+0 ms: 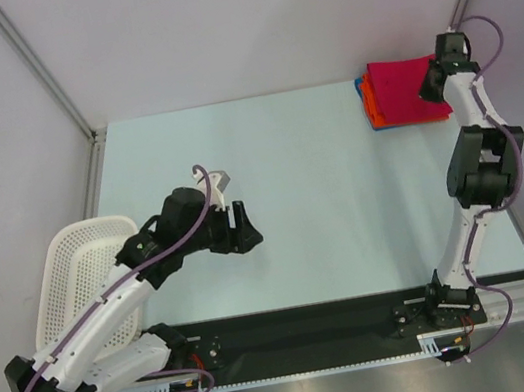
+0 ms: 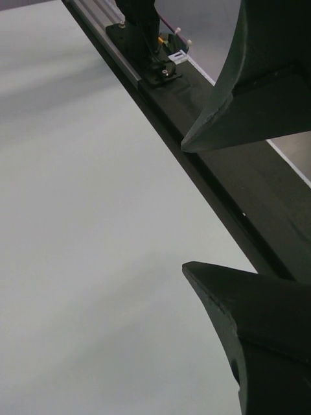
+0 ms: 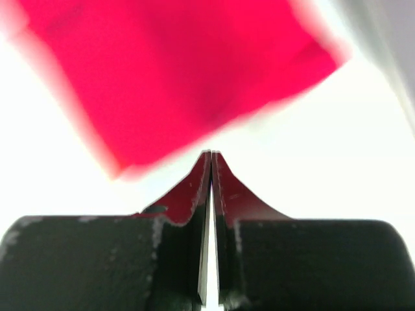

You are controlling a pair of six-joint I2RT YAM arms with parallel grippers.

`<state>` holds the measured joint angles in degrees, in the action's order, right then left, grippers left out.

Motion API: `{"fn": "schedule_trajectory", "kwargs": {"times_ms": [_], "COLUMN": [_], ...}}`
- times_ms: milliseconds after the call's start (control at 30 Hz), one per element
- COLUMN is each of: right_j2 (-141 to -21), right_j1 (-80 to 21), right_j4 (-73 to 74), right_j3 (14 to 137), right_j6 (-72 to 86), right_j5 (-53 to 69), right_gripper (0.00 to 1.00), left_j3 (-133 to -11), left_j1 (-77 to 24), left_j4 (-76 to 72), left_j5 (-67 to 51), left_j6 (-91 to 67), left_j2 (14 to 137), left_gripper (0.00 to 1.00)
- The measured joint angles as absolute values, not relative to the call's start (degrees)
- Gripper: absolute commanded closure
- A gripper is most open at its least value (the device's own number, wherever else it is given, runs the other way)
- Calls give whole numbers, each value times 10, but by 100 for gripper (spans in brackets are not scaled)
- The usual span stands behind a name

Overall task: Fold and stack the t-shirts
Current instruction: Neatly place the folded tshirt to the corner

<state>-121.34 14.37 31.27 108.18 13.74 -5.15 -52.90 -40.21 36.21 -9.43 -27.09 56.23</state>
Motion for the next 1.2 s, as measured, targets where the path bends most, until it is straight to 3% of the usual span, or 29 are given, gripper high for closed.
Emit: {"fn": "schedule_trajectory", "kwargs": {"times_ms": [300,467,600,733,833,900,1000,1200], "right_j2": [-752,-541,-447,-338,-212,-126,-34,-116], "right_j1": [-89,-144,-203,-241,-258,-265,-270,-276], "right_j4": [302,245,212,182,160,147,143,141], "right_j3": [763,477,293,157,66,54,53,52], "right_j6": [173,254,336,421,486,517,546,585], "right_j5": [19,76,110,133,136,130,123,131], "right_gripper": [90,82,75,61,42,29,20,14], "left_j3": [-505,-385,-275,-183,-116,-79,-45,-35], "left_j1": [-394,-392,-392,-392,-392,-392,-392,-392], "left_j4": [317,242,191,152,134,137,143,104], "left_j5": [-82,-62,-36,-21,-14,-12,-10,-38], "left_j6": [-330,-393,-442,-484,-514,-536,-563,-590], "left_j2": [507,413,324,215,106,36,2,4], "left_gripper": [20,18,17,16,13,13,13,13]}}
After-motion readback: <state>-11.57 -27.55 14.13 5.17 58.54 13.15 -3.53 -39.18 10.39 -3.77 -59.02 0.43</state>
